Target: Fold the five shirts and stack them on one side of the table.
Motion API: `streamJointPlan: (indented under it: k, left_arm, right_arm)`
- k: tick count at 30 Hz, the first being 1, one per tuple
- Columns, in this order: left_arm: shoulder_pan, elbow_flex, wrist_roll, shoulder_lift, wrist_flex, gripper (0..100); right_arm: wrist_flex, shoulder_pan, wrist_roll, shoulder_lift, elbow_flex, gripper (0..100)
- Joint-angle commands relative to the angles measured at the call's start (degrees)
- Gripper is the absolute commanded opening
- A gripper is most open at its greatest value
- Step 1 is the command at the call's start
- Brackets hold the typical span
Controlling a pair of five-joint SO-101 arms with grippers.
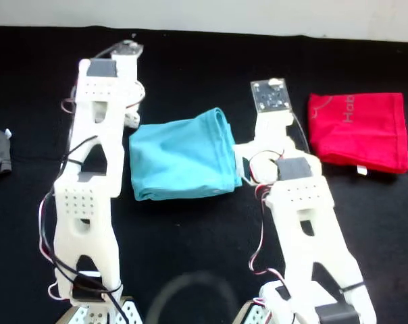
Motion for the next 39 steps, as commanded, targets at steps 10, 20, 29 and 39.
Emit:
streamJointPlan:
  k: [10, 20, 29, 39]
  left_arm:
    - [7.4, 34.1, 1.5, -32.7, 0.2, 1]
    - [7.8, 78.5, 2.5, -52.6, -31.1, 1]
    - [7.9, 90.2, 2.6, -55.1, -44.8, 1]
    - [7.5, 96.7, 2.6, -55.1, -51.6, 1]
  right_arm:
    - [2.7, 0.7, 0.4, 18.9, -23.5, 0.8]
    - [11.9, -1.2, -10.6, 42.7, -48.9, 0.8]
    - [22.5, -8.4, -10.5, 57.2, -72.2, 0.8]
    - [18.4, 0.7, -10.4, 75.0, -75.0, 0.8]
